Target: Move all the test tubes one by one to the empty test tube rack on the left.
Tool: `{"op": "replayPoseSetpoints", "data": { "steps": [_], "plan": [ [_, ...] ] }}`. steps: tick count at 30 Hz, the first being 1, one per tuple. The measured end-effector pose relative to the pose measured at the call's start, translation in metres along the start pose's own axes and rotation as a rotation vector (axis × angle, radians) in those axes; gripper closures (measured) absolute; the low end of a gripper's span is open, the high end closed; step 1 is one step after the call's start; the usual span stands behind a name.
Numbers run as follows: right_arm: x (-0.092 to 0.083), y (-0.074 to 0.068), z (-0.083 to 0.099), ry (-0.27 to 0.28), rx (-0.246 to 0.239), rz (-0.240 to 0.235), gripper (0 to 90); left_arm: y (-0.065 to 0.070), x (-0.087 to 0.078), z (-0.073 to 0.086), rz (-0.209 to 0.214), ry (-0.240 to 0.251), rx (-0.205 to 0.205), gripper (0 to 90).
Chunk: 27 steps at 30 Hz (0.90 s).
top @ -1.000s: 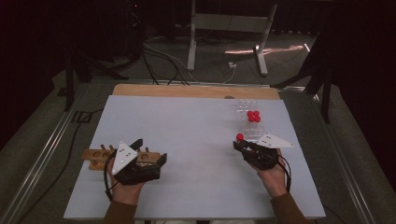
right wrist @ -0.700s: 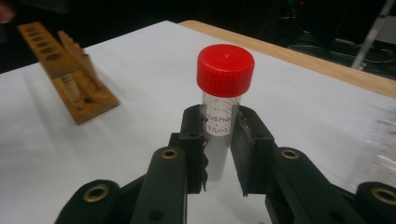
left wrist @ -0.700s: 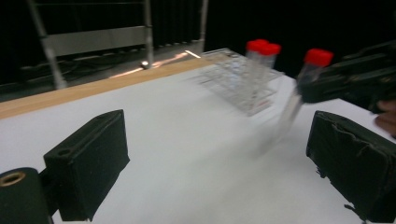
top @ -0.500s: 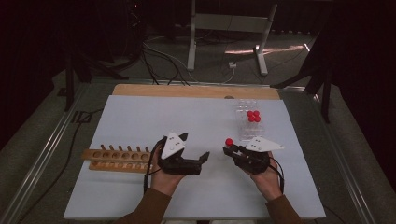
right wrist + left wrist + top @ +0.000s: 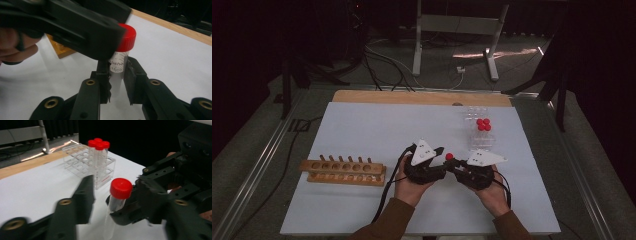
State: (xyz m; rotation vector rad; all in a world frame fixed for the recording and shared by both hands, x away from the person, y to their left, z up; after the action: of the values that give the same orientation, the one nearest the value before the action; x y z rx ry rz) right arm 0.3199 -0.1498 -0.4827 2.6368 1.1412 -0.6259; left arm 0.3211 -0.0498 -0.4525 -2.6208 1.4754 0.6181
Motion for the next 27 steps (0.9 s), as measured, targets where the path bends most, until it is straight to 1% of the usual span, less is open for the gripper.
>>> {"op": "replayPoseSetpoints", "data": {
  "steps": [3, 4, 6, 7, 8, 9, 10, 11, 12, 14, 15, 16, 17, 18, 19, 20, 21, 23, 24, 25, 27],
  "plan": [
    [0.000, 0.000, 0.000, 0.000, -0.001, -0.004, 74.4, 0.000, 0.002, 0.001, 0.006, -0.006, 0.000, 64.5],
    [0.000, 0.000, 0.001, -0.003, -0.001, -0.004, 74.4, 0.001, 0.002, 0.001, 0.017, -0.003, -0.003, 68.7],
    [0.000, 0.000, 0.001, 0.001, 0.005, -0.011, 73.4, 0.001, 0.002, 0.000, 0.013, -0.001, 0.000, 70.7],
    [0.000, 0.001, 0.001, 0.001, 0.008, -0.012, 70.4, 0.000, 0.000, 0.000, 0.005, 0.002, -0.003, 70.8],
    [0.001, 0.001, 0.001, -0.007, 0.014, -0.017, 63.8, -0.002, -0.002, -0.001, -0.001, 0.002, -0.005, 70.9],
    [0.001, 0.002, 0.001, -0.010, 0.014, -0.017, 59.2, -0.002, -0.002, -0.001, -0.001, 0.002, -0.005, 70.9],
    [0.001, 0.002, 0.001, -0.010, 0.014, -0.017, 59.2, -0.003, -0.003, -0.001, -0.007, 0.009, -0.013, 70.9],
    [0.001, 0.004, 0.002, -0.006, 0.020, -0.012, 53.8, -0.006, -0.006, -0.002, -0.011, 0.011, -0.016, 70.9],
    [0.000, 0.006, 0.002, -0.001, 0.037, -0.013, 46.4, -0.008, -0.010, -0.003, -0.018, 0.017, -0.021, 71.0],
    [-0.001, 0.012, 0.002, -0.006, 0.084, -0.019, 35.7, -0.012, -0.019, -0.005, -0.030, 0.028, -0.029, 71.0],
    [-0.002, 0.016, 0.002, 0.004, 0.098, -0.006, 27.2, -0.015, -0.025, -0.006, -0.039, 0.035, -0.032, 71.0],
    [-0.003, 0.019, 0.002, 0.008, 0.110, 0.006, 23.6, -0.018, -0.031, -0.007, -0.047, 0.044, -0.036, 71.0],
    [-0.006, 0.026, 0.003, 0.015, 0.133, 0.019, 17.0, -0.020, -0.038, -0.008, -0.054, 0.050, -0.035, 71.0],
    [-0.006, 0.026, 0.003, 0.015, 0.133, 0.019, 17.0, -0.023, -0.045, -0.008, -0.065, 0.055, -0.035, 71.0],
    [-0.009, 0.032, 0.003, 0.022, 0.149, 0.035, 13.7, -0.026, -0.052, -0.009, -0.077, 0.062, -0.037, 71.0],
    [-0.009, 0.032, 0.003, 0.022, 0.149, 0.035, 13.7, -0.030, -0.059, -0.008, -0.088, 0.067, -0.041, 71.0],
    [-0.013, 0.037, 0.003, 0.032, 0.159, 0.053, 9.4, -0.033, -0.066, -0.008, -0.099, 0.077, -0.049, 71.0],
    [-0.015, 0.042, 0.003, 0.039, 0.171, 0.064, 5.2, -0.040, -0.081, -0.008, -0.115, 0.089, -0.054, 71.0],
    [-0.015, 0.042, 0.003, 0.039, 0.171, 0.064, 5.2, -0.043, -0.088, -0.008, -0.123, 0.097, -0.055, 71.0],
    [-0.018, 0.046, 0.003, 0.042, 0.175, 0.079, 2.5, -0.046, -0.094, -0.007, -0.132, 0.101, -0.056, 70.9],
    [-0.019, 0.047, 0.003, 0.045, 0.178, 0.083, 2.0, -0.051, -0.107, -0.006, -0.147, 0.104, -0.054, 70.9]
  ]
}}
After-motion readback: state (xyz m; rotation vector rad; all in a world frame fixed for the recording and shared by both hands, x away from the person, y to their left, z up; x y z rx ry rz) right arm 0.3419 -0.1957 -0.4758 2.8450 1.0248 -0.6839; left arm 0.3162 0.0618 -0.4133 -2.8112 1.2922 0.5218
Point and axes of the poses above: each handheld gripper's, and its own axes: x roughly forward along the jaws, z roughly out of its underside, y roughly to its right, the point moved 7 cm from there along x, roughly forward along the jaws, and after that the axes turned 6 degrees about z, right-handed, at the moved point
